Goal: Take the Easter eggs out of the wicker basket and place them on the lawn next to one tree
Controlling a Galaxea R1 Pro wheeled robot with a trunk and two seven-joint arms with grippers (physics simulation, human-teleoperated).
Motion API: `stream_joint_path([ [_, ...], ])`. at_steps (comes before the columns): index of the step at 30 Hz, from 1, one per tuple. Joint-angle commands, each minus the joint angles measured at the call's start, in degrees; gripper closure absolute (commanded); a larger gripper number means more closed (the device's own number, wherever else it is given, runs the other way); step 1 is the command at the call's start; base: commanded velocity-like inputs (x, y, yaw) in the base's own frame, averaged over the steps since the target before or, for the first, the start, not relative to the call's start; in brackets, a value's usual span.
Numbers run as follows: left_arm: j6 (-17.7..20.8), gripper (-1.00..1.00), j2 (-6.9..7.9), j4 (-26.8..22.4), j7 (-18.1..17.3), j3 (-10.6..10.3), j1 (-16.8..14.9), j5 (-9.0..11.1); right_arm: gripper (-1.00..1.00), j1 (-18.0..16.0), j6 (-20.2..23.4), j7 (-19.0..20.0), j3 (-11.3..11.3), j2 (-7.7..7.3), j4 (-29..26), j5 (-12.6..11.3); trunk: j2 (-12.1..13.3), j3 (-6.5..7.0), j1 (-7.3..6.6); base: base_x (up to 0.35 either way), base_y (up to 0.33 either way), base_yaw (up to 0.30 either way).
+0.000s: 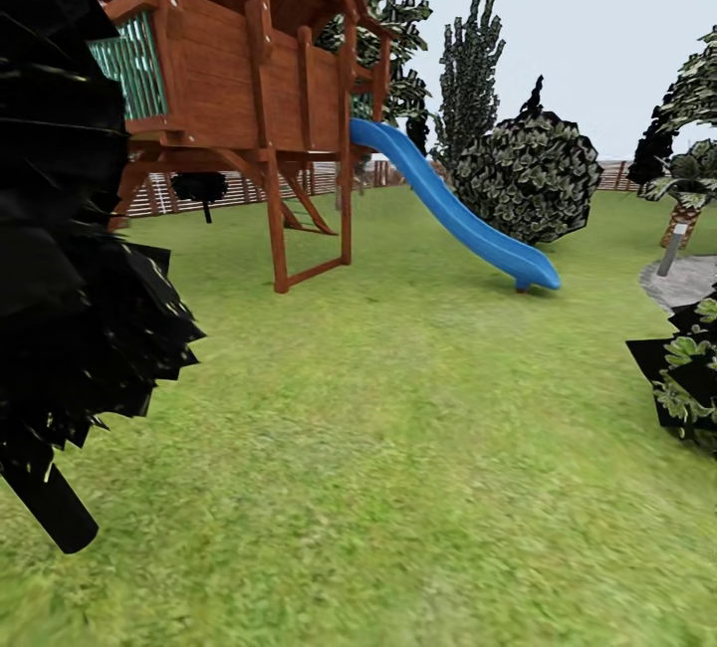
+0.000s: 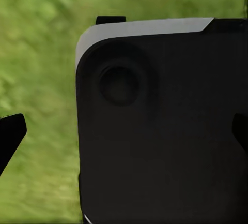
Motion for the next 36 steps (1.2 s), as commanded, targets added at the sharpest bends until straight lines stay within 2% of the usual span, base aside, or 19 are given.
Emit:
stream_joint_path([
  [1,-0.1,-1.00,0.01,0.0,-0.1,0.0,0.0,0.1,-1.00,0.0,-0.2,0.0,0.2,-0.07,0.0,0.2,0.0,-0.05,-0.01,-0.011,-0.325,0.000],
  [6,-0.1,-1.00,0.05,0.0,-0.1,0.0,0.0,0.1,-1.00,0.0,-0.2,0.4,0.2,-0.03,0.0,0.2,0.0,-0.05,-0.01,-0.001,-0.127,0.000],
  [26,-0.1,-1.00,0.04,0.0,-0.1,0.1,0.0,0.1,-1.00,0.0,0.2,-0.1,0.2,0.10,0.3,0.0,0.0,-1.27,-0.01,0.000,0.000,0.215],
  [36,-0.1,-1.00,0.02,0.0,-0.1,0.1,0.0,0.1,-1.00,0.0,0.3,0.4,0.2,0.08,0.3,0.0,0.0,-2.12,-0.01,0.000,0.000,0.120],
])
